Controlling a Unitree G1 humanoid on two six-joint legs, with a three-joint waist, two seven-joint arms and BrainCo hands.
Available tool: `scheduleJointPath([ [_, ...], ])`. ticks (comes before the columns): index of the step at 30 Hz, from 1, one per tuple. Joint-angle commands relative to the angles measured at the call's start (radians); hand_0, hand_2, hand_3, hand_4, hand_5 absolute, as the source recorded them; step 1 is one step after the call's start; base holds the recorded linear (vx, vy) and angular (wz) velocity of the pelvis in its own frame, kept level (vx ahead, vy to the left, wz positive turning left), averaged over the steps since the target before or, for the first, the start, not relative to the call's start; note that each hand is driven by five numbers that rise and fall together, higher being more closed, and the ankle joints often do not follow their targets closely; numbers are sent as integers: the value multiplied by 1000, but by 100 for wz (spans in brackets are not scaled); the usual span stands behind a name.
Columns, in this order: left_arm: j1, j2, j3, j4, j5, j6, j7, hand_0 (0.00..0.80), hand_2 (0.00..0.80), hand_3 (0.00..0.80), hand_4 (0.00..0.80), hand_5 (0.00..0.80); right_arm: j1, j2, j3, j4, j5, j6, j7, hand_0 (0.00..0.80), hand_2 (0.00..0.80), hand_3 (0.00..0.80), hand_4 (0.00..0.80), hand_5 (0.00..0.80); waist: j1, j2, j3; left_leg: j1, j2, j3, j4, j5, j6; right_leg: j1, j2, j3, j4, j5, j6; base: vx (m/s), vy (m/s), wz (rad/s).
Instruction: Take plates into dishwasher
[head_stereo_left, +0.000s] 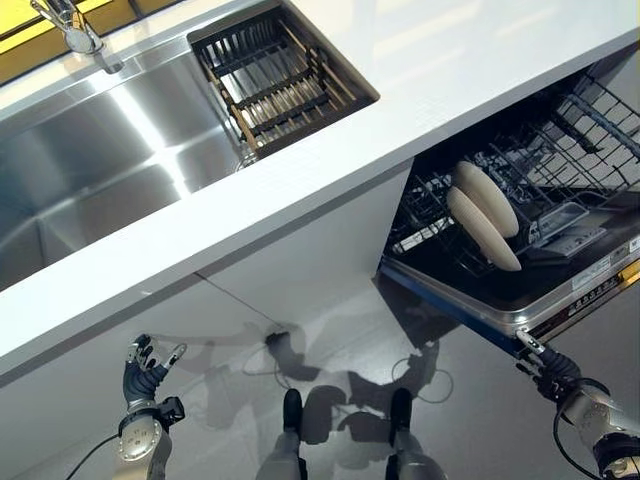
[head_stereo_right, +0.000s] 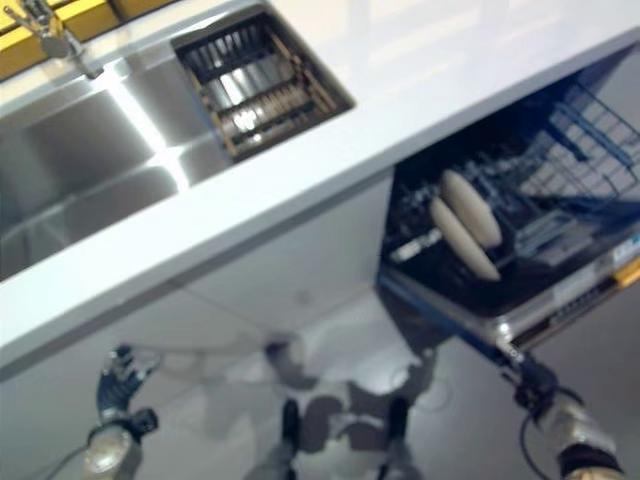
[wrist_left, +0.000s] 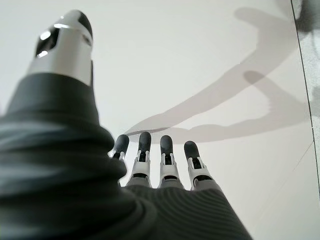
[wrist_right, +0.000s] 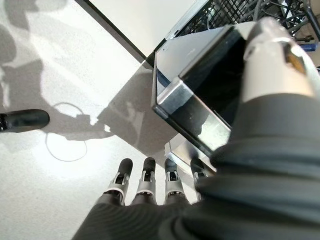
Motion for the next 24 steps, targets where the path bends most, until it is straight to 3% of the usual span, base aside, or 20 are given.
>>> scheduleJointPath([
  [1, -77, 54, -10, -19, 5, -54, -1, 0, 0, 0, 0, 0, -253, -25, 54, -222, 4, -206, 43, 0, 0, 0, 0, 0, 44, -62, -44, 19, -58, 2, -1, -26, 52, 19, -16, 18, 79, -62, -4, 36, 5, -1],
  [10, -53, 45, -12, -22, 14, -52, -21, 0, 0, 0, 0, 0, -335, -61, 65, -253, -12, -261, 39, 0, 0, 0, 0, 0, 59, -57, -84, 36, -62, -7, -2, -31, 52, 46, -19, 15, 69, -65, -6, 11, 2, -1],
  [24, 7, 12, -15, -7, 54, -42, -47, 0, 0, 0, 0, 0, -440, -114, 93, -248, -8, -273, 57, 0, 0, 0, 0, 0, 92, -78, -167, 81, -66, -29, -2, -40, 47, 120, -19, -1, 38, -69, -8, 52, 6, 1],
])
